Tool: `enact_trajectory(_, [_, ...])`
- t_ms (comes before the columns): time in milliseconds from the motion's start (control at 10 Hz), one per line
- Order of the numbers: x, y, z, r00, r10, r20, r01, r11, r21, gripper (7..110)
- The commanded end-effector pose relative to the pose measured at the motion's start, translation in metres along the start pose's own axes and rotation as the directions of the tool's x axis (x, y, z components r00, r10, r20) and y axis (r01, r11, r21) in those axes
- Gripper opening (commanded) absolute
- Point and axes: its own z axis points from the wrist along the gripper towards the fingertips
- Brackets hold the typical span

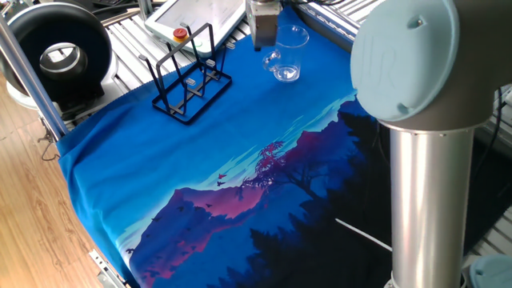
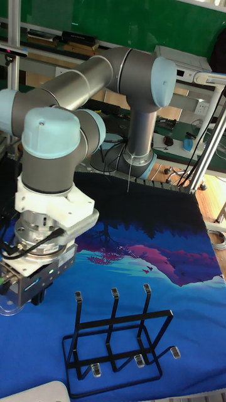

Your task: Put the cup on the cup rack

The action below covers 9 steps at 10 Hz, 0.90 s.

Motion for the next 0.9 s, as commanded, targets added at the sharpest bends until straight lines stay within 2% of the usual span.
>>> enact_trajectory(0, [0.041,-0.037,-0.02,0.949,0.275,-0.156,-0.268,0.961,0.062,7])
enact_trajectory(100, [0.071,-0.043,-0.028,0.906,0.338,-0.256,-0.312,0.94,0.135,7])
enact_trajectory(200, [0.07,-0.036,-0.027,0.913,0.313,-0.263,-0.297,0.95,0.1,7])
enact_trajectory(300, [0.045,-0.016,-0.022,0.946,0.262,-0.192,-0.27,0.963,-0.015,7])
enact_trajectory(400, [0.031,-0.006,-0.02,0.965,0.22,-0.145,-0.233,0.97,-0.075,7])
enact_trajectory(500, [0.028,-0.01,-0.02,0.974,0.186,-0.127,-0.195,0.978,-0.066,7])
enact_trajectory(700, [0.037,-0.039,-0.02,0.963,0.228,-0.14,-0.222,0.973,0.059,7])
enact_trajectory(800, [0.041,-0.039,-0.02,0.956,0.252,-0.152,-0.245,0.967,0.067,7])
